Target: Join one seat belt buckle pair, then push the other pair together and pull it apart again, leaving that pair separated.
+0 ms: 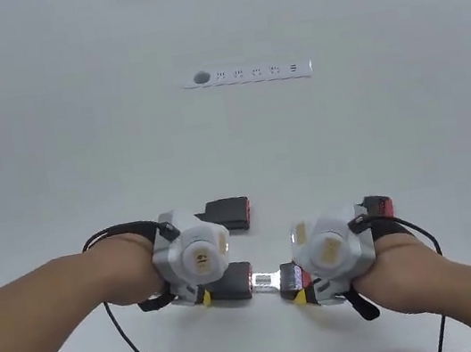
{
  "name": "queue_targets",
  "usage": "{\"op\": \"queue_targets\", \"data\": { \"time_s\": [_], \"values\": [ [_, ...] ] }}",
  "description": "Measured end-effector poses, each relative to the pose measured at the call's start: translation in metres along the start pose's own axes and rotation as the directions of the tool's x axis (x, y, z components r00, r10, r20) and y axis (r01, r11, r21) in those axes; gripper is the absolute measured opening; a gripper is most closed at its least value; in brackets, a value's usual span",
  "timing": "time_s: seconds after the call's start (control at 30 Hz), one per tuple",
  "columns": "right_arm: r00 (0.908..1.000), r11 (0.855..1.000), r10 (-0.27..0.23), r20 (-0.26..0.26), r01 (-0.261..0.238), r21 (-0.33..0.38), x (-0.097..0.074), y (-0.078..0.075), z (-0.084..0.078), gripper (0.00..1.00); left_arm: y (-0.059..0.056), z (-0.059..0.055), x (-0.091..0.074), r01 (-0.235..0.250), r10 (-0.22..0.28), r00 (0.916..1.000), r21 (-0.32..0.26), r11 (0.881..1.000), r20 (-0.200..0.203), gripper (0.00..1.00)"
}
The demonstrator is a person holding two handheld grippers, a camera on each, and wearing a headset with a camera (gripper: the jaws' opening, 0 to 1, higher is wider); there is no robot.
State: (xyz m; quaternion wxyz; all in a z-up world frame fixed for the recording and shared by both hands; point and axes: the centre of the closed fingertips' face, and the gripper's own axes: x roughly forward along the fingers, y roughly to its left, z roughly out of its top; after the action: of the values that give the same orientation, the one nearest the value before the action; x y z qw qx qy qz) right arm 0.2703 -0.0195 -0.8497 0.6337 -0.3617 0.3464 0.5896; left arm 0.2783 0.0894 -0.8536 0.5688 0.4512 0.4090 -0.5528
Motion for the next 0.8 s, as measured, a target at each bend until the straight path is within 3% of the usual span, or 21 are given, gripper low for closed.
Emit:
{"op": "queue_targets", "data": {
  "time_s": [0.23, 0.8],
  "values": [
    [1.0, 1.0, -0.003, 0.001, 0.003, -0.005, 0.001, 0.0, 0.004, 0.33, 0.0, -0.001, 0.0, -0.001, 0.001, 1.0, -0.002, 1.0, -0.009, 0.31],
    [0.9983, 1.0, -0.01, 0.057, 0.01, 0.009, 0.007, 0.001, 0.016, 0.33, 0.0, 0.0, 0.0, -0.008, 0.008, 0.9999, 0.005, 1.0, -0.008, 0.31]
  ]
}}
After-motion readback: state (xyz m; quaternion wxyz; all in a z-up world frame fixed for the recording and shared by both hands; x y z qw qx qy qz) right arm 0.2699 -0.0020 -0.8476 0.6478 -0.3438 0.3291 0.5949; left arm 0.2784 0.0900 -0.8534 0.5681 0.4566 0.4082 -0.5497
